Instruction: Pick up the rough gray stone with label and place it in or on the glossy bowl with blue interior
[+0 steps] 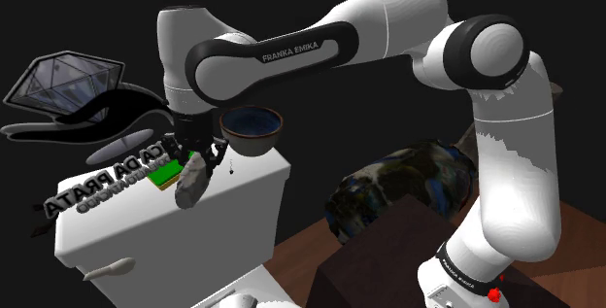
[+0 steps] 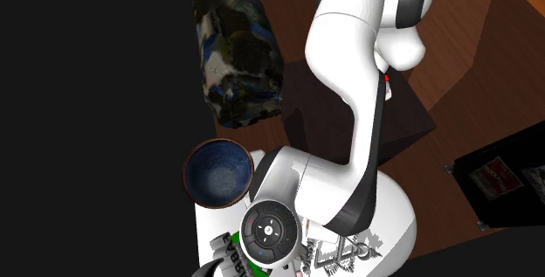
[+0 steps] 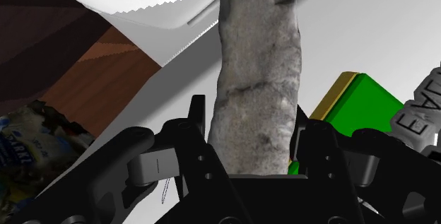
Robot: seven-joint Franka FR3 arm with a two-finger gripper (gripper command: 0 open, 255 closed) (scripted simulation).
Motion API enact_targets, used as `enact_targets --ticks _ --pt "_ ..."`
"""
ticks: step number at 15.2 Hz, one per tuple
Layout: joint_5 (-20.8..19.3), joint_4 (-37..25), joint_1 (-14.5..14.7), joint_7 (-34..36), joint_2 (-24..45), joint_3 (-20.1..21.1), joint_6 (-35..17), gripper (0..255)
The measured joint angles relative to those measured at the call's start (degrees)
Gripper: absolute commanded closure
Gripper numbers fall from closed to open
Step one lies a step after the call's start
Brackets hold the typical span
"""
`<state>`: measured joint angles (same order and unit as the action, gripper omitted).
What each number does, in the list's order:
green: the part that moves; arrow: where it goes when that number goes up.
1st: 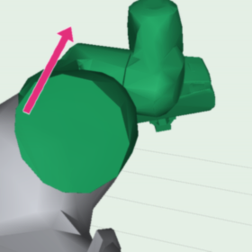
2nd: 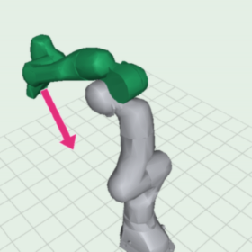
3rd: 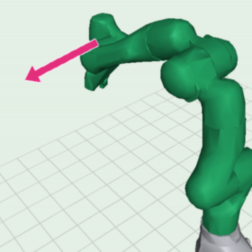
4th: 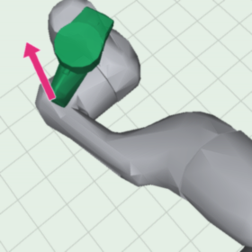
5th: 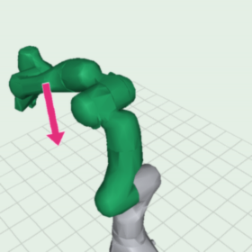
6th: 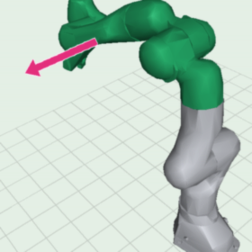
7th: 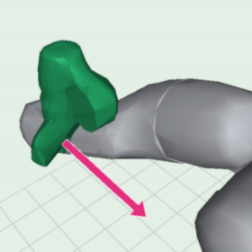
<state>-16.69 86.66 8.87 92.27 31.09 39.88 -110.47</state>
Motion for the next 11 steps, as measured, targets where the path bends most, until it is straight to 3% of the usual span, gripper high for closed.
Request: enact_targets --ticks 11 --pt "0.62 -1.95 0.01 -0.32 -0.83 0.39 2.62 255"
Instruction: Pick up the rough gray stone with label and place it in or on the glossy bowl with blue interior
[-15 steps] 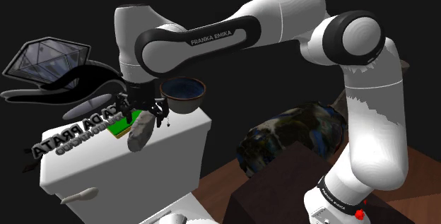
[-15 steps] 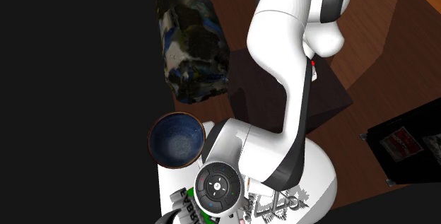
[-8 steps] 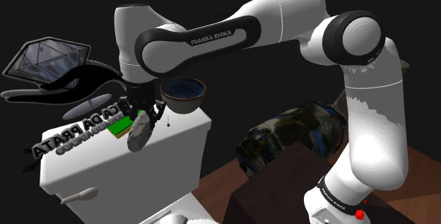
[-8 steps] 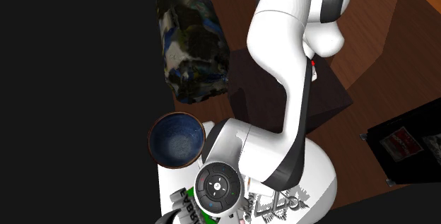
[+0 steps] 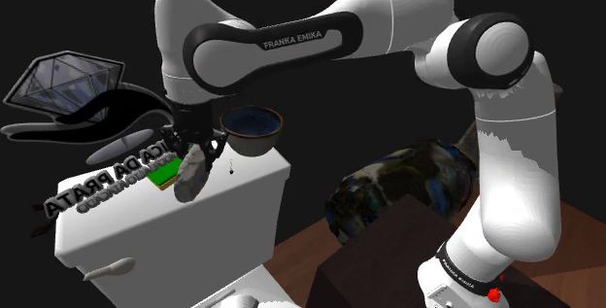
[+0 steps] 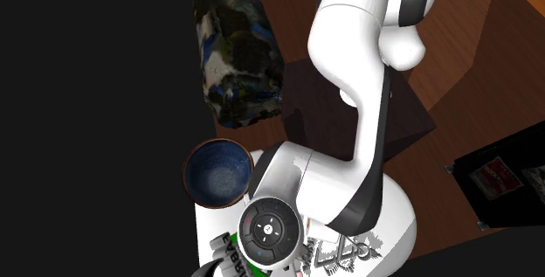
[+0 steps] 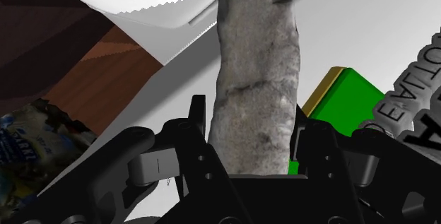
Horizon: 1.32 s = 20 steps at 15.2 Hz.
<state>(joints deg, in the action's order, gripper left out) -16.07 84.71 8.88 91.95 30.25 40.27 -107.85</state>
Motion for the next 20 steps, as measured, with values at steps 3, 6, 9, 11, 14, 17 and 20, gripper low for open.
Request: enact_targets --ticks 3,6,9,11,14,17,20 --pt "0.44 -1.43 -0.06 -0.32 -0.62 0.26 1.92 255" --pt "0.62 -3.69 0.24 -0.54 -0.72 0.37 4.18 255" --pt "0.74 -6.04 0.80 -0.49 -0.76 0.50 6.47 255" --pt "0.94 -7.11 0.87 -0.62 -1.05 0.62 7.75 255" --pt "1.05 -9.39 1.26 -0.73 -1.16 0.72 10.03 255" --pt "0.97 -12.15 1.97 -0.71 -0.93 0.76 12.47 255" --pt "0.75 -15.30 2.81 -0.76 -0.43 0.70 15.06 255"
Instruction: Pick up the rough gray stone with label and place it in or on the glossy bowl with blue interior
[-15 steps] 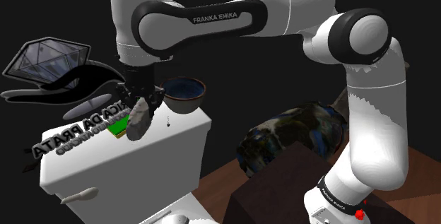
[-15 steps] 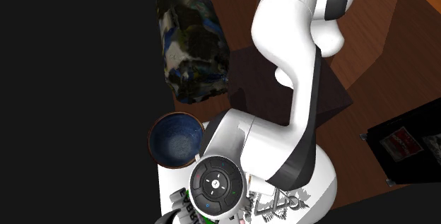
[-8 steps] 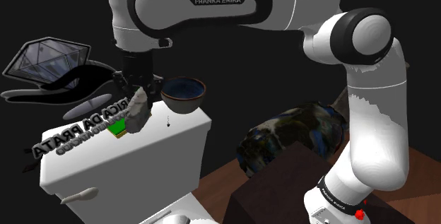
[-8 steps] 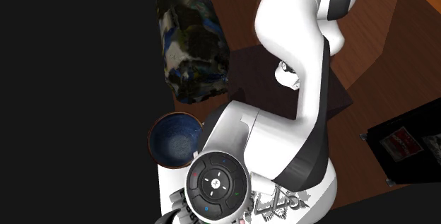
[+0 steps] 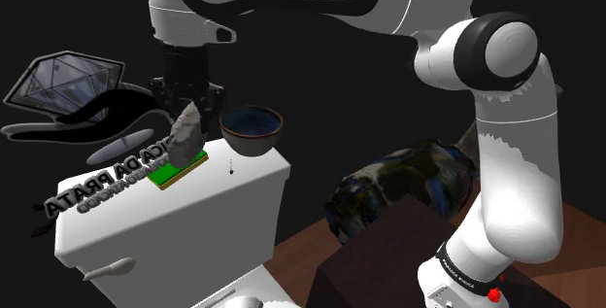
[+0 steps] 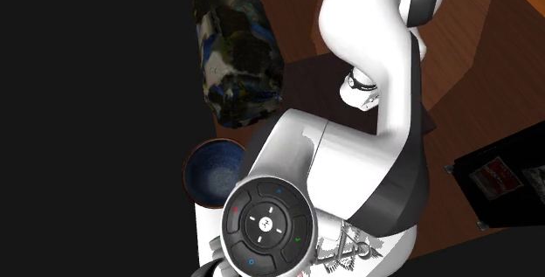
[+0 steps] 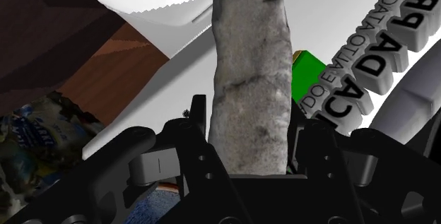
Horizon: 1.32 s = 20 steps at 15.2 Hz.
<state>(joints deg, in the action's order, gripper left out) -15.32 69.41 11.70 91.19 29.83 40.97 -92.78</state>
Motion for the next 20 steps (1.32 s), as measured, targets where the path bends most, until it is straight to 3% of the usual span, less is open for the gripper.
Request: enact_targets --ticks 8,15,20 --pt "-1.06 -9.43 2.95 -0.06 1.94 -0.35 7.23 255" --pt "1.56 -4.81 -5.36 -6.85 -2.32 -0.57 6.76 255" --pt "2.08 -6.15 -10.11 -12.90 -2.59 -1.71 8.33 255"
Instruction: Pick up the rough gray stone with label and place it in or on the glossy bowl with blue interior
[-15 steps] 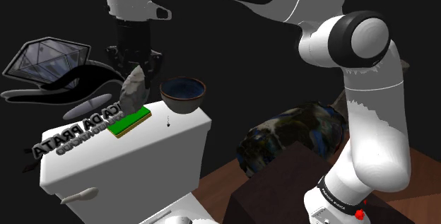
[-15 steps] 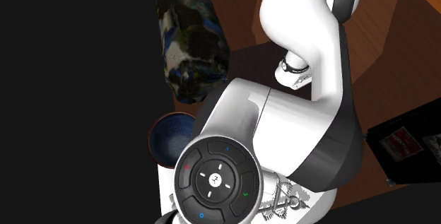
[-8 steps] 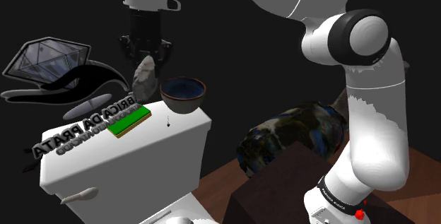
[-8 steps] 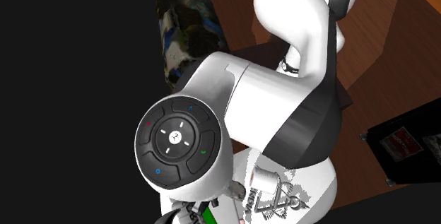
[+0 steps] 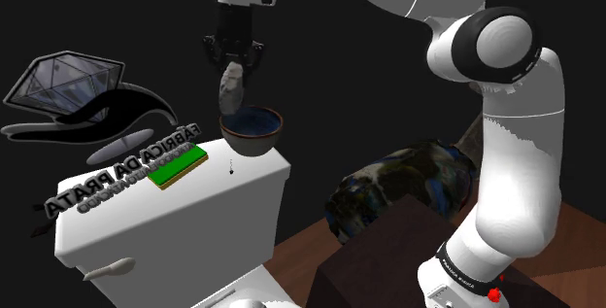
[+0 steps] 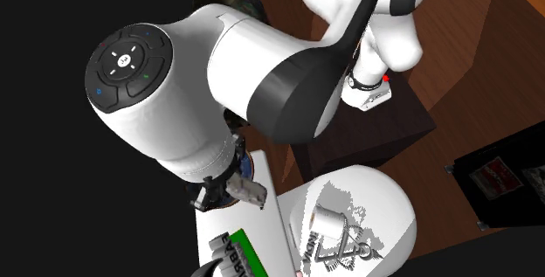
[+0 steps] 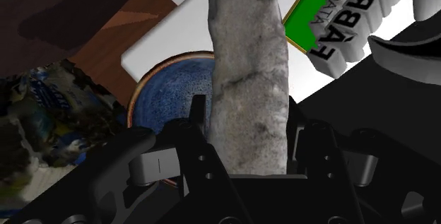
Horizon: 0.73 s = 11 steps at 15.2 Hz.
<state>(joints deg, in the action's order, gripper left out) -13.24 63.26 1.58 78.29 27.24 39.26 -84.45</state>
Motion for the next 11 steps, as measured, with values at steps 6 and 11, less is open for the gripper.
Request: enact_targets --ticks 6,11 --pt "-0.04 -2.28 -4.93 -6.92 0.90 -1.60 1.50 255" --pt "0.57 2.27 -7.08 -8.13 -0.02 -1.72 -2.06 255"
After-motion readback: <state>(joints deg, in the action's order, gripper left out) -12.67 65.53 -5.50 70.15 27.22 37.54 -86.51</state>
